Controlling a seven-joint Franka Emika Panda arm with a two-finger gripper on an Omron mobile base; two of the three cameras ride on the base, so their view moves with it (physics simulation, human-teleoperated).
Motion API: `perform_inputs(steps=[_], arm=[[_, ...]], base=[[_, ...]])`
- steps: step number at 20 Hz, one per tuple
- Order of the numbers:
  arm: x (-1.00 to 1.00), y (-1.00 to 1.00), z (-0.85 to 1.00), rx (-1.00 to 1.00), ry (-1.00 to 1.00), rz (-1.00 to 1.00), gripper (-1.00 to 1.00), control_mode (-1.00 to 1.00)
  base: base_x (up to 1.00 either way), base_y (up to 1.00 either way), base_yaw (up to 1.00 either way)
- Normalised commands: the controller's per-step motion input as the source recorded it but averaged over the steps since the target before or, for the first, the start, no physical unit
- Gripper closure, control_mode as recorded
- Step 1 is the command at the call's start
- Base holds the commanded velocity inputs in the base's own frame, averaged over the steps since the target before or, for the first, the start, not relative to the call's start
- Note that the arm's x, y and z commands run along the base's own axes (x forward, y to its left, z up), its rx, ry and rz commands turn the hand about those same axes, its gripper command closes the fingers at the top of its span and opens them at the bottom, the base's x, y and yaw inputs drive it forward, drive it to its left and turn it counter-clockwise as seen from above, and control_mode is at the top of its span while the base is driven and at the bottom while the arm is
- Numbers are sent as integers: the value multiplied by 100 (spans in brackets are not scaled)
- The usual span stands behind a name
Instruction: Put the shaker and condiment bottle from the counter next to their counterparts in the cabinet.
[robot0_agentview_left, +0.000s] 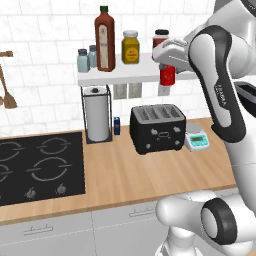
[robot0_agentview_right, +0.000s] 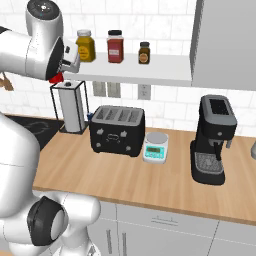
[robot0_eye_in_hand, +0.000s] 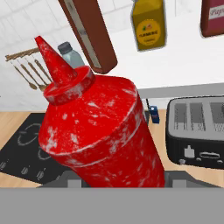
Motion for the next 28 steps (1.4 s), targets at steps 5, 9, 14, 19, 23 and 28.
perform_inputs(steps=[5,9,14,19,23,28], arm=[[25,0,4,0,0,3,100,-100],[31,0,0,4,-1,3,100,-100],[36,24,0,1,0,8,100,-100],[5,28,-6,0,-6,13,100,-100],[4,0,-1,4,-21,7,100,-100],[11,8,-20,1,-5,9,100,-100]], base=[[0,0,0],[0,0,0],[0,0,0],[0,0,0],[0,0,0],[0,0,0]])
